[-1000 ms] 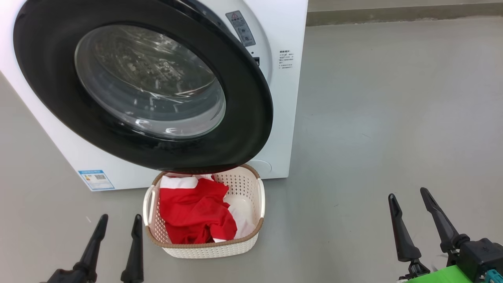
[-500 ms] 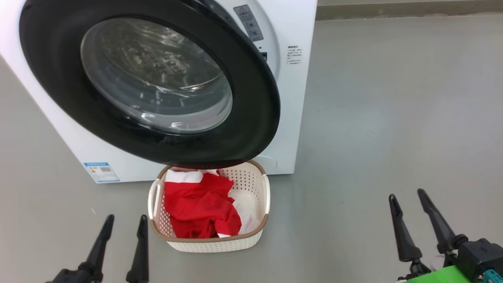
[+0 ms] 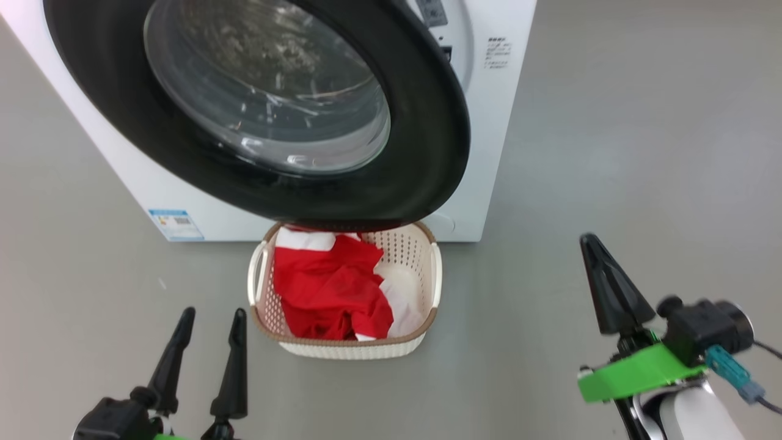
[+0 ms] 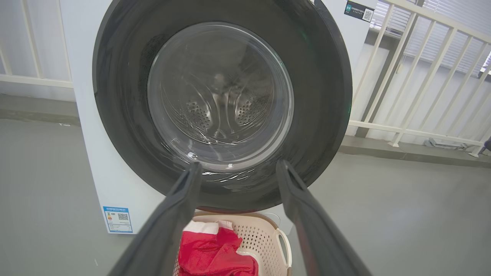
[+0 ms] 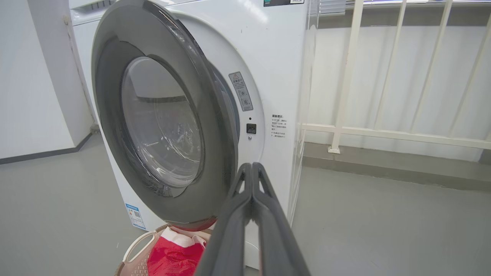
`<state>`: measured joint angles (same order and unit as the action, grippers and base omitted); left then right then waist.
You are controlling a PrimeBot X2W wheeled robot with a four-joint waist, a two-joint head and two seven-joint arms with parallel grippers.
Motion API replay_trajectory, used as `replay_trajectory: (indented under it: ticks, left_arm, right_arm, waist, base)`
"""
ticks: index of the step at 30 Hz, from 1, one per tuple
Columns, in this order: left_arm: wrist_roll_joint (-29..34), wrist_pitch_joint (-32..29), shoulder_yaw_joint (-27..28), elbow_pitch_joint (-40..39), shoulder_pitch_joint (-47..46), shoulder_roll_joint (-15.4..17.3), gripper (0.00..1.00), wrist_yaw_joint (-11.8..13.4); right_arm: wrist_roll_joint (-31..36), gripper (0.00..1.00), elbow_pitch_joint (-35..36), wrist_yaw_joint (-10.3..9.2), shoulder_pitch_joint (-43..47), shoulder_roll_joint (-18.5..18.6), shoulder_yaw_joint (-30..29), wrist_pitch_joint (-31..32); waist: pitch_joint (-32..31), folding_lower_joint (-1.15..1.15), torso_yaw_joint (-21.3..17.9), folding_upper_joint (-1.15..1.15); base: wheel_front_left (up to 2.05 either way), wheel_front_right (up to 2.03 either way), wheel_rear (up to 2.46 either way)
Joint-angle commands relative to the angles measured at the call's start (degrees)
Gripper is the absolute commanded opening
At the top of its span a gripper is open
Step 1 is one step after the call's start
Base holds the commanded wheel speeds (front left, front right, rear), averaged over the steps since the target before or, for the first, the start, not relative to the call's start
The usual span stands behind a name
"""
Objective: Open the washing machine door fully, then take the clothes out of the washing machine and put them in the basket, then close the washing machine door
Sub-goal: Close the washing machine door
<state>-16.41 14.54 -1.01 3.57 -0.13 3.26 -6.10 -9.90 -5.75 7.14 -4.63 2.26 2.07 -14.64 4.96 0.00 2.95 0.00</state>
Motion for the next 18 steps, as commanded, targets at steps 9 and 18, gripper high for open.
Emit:
replay_trajectory:
  ticks: [9, 18]
  left_arm:
    - [-0.65, 0.46, -0.09, -2.7, -5.48, 0.19, 1.0, -0.32]
    - [-0.97, 0.46, -1.87, -3.29, -8.21, -0.12, 1.0, -0.43]
  right_arm:
    - [1.58, 0.0, -3.63, 0.35, -12.23, 0.62, 5.66, -0.36]
    - [3.64, 0.0, -8.88, 0.35, -24.19, 0.62, 9.15, -0.36]
  waist:
    - [7.54, 0.0, 3.94, 0.0]
    - [12.92, 0.0, 7.2, 0.0]
  base:
    - [0.0, 0.0, 0.0]
    - [0.0, 0.0, 0.0]
